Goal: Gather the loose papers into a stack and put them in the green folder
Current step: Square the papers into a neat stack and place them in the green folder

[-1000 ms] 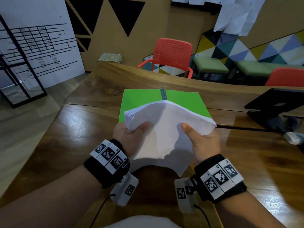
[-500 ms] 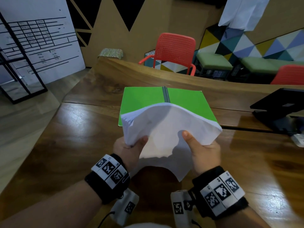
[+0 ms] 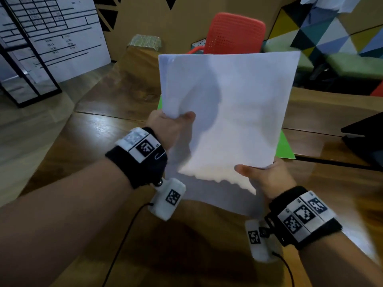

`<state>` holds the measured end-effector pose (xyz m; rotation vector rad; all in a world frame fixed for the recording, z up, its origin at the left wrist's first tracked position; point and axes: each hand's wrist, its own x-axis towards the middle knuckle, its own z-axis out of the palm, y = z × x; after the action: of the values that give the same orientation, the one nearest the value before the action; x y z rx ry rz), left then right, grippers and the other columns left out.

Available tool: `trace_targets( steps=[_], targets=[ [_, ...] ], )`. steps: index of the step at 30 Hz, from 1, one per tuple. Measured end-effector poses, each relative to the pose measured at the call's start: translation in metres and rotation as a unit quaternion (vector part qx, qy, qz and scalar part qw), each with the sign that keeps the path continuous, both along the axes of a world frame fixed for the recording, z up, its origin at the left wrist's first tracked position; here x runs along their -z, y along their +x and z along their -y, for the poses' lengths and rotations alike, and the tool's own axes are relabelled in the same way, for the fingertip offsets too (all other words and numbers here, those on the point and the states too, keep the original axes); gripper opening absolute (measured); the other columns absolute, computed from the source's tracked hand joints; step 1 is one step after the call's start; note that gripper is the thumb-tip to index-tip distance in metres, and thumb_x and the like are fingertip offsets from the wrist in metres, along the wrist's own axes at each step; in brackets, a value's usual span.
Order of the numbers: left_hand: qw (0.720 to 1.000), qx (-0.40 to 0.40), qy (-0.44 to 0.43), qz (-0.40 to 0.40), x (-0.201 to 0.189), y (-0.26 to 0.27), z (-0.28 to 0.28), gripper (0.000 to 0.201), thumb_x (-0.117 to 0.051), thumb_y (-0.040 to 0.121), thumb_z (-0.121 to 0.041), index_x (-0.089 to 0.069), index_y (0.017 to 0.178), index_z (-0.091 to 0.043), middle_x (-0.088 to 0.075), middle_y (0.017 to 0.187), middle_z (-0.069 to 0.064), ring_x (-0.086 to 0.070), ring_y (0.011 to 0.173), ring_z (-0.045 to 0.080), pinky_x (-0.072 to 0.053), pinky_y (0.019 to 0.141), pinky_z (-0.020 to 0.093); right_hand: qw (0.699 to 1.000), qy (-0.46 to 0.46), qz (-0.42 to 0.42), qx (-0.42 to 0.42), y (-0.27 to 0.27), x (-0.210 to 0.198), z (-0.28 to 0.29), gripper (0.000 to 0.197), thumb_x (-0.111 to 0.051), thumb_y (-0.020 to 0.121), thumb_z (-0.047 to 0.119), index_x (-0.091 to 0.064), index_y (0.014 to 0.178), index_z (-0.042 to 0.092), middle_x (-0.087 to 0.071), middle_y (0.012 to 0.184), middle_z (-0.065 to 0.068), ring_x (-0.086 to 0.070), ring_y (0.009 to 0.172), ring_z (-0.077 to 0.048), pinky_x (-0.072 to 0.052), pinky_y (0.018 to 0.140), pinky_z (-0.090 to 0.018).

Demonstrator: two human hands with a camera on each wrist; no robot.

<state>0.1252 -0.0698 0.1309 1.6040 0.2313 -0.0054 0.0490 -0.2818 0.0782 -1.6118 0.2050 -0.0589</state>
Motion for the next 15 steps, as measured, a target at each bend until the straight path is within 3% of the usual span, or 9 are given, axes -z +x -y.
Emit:
trace_targets(
  steps=[2, 3, 5, 7, 9, 10, 12, 14, 15],
  targets=[
    [0.998, 0.042, -0.047, -0.014, 0.007, 0.019, 0.002, 0.063, -0.081, 0.056, -0.021, -0.065, 0.113, 0.001, -0.067, 0.107, 0.016, -0.064, 0.096, 0.026, -0.051, 0.088, 0.037, 0.999, -0.011, -0.015, 0.039, 0.017, 0.009, 0.000, 0.031, -0.074, 0.066, -0.011, -0.066, 0.076, 0.017, -0.070, 0.058, 0.020, -0.065, 0.058, 0.004, -0.051, 0.070, -0.023],
    [0.996, 0.060, -0.056, -0.025, 0.012, 0.030, 0.002, 0.063, -0.079, 0.056, -0.021, -0.065, 0.113, 0.000, -0.066, 0.106, 0.017, -0.064, 0.097, 0.029, -0.050, 0.090, 0.040, 0.998, -0.017, -0.026, 0.053, 0.026, 0.013, 0.001, 0.029, -0.073, 0.067, -0.012, -0.065, 0.073, 0.016, -0.069, 0.056, 0.018, -0.064, 0.054, 0.001, -0.051, 0.069, -0.025],
    [0.994, 0.084, -0.016, -0.060, 0.023, 0.051, 0.001, 0.042, -0.077, 0.066, -0.026, -0.068, 0.102, -0.006, -0.068, 0.099, 0.017, -0.065, 0.090, 0.031, -0.052, 0.087, 0.042, 0.996, -0.045, -0.040, 0.067, 0.042, 0.019, 0.003, 0.025, -0.073, 0.068, -0.010, -0.066, 0.071, 0.013, -0.067, 0.051, 0.015, -0.061, 0.049, -0.001, -0.052, 0.063, -0.023],
    [0.994, 0.083, 0.011, -0.066, 0.037, 0.075, -0.007, 0.023, -0.069, 0.077, -0.037, -0.066, 0.085, -0.015, -0.070, 0.100, 0.015, -0.066, 0.081, 0.027, -0.052, 0.082, 0.038, 0.994, -0.058, -0.047, 0.078, 0.057, 0.022, 0.009, 0.022, -0.074, 0.069, -0.008, -0.067, 0.077, 0.012, -0.069, 0.060, 0.011, -0.066, 0.061, -0.011, -0.055, 0.068, -0.027],
    [0.988, 0.065, 0.104, -0.095, 0.058, 0.100, -0.023, 0.038, -0.055, 0.082, -0.052, -0.065, 0.089, -0.016, -0.069, 0.109, 0.013, -0.064, 0.087, 0.025, -0.050, 0.086, 0.036, 0.994, -0.046, -0.047, 0.089, 0.070, 0.025, 0.019, 0.023, -0.075, 0.068, -0.006, -0.066, 0.076, 0.013, -0.069, 0.072, 0.004, -0.068, 0.078, -0.025, -0.055, 0.085, -0.042],
    [0.967, 0.068, 0.208, -0.131, 0.070, 0.108, -0.033, 0.051, -0.051, 0.081, -0.059, -0.065, 0.101, -0.014, -0.068, 0.111, 0.013, -0.063, 0.093, 0.027, -0.050, 0.091, 0.039, 0.993, -0.053, -0.051, 0.093, 0.075, 0.026, 0.023, 0.022, -0.077, 0.066, -0.003, -0.066, 0.073, 0.015, -0.070, 0.071, 0.005, -0.068, 0.080, -0.028, -0.053, 0.089, -0.047],
    [0.884, 0.107, 0.404, -0.209, 0.091, 0.117, -0.047, 0.079, -0.047, 0.074, -0.070, -0.054, 0.126, -0.012, -0.062, 0.122, 0.017, -0.059, 0.107, 0.032, -0.046, 0.097, 0.044, 0.992, -0.063, -0.047, 0.102, 0.082, 0.032, 0.030, 0.021, -0.079, 0.061, 0.000, -0.069, 0.069, 0.017, -0.071, 0.070, 0.007, -0.069, 0.084, -0.030, -0.052, 0.091, -0.052],
    [0.810, 0.154, 0.510, -0.244, 0.102, 0.116, -0.049, 0.105, -0.042, 0.062, -0.083, -0.045, 0.135, -0.009, -0.054, 0.134, 0.021, -0.056, 0.115, 0.035, -0.045, 0.098, 0.044, 0.992, -0.047, -0.040, 0.111, 0.088, 0.037, 0.033, 0.022, -0.078, 0.056, 0.002, -0.071, 0.070, 0.018, -0.072, 0.081, 0.001, -0.069, 0.092, -0.034, -0.051, 0.091, -0.054],
    [0.786, 0.177, 0.536, -0.251, 0.102, 0.113, -0.045, 0.113, -0.039, 0.057, -0.088, -0.042, 0.137, -0.008, -0.051, 0.136, 0.022, -0.054, 0.118, 0.035, -0.045, 0.097, 0.044, 0.991, -0.048, -0.042, 0.115, 0.090, 0.038, 0.033, 0.024, -0.078, 0.054, 0.004, -0.070, 0.073, 0.016, -0.072, 0.085, -0.002, -0.069, 0.093, -0.034, -0.051, 0.091, -0.053]
  ],
)
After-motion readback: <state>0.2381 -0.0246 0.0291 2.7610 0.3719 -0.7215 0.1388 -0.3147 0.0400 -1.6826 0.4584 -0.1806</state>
